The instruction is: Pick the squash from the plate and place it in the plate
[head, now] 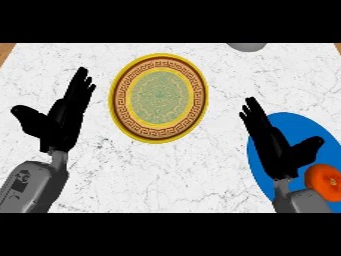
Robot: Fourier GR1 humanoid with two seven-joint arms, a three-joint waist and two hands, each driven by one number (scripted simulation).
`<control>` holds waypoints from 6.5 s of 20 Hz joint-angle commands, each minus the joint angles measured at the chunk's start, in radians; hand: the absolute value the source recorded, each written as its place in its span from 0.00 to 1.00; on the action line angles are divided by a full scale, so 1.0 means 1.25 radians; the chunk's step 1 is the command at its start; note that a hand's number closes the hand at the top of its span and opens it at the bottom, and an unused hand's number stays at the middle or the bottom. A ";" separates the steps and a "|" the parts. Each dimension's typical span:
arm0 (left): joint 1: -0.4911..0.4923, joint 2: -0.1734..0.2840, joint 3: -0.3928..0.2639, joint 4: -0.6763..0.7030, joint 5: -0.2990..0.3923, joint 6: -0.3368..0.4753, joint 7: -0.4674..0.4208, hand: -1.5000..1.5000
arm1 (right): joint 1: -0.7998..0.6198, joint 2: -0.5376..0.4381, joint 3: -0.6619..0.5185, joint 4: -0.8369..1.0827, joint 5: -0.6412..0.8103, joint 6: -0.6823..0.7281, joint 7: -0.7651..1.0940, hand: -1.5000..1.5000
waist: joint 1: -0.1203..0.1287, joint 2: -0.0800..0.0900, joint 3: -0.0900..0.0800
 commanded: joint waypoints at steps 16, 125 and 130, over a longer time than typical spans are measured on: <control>0.270 -0.012 -0.062 0.024 0.004 -0.048 0.043 0.50 | 0.059 -0.415 -0.531 0.251 -0.040 0.277 -0.445 0.00 | -0.018 -0.011 -0.012; 0.196 -0.144 0.050 0.046 -0.149 -0.193 0.135 0.50 | -0.370 0.166 0.280 0.025 1.452 -0.448 1.039 1.00 | 0.065 -0.002 -0.015; 0.181 -0.155 0.052 0.057 -0.147 -0.190 0.139 0.50 | -0.432 0.166 0.223 0.121 1.520 -0.492 1.075 1.00 | 0.047 0.003 -0.014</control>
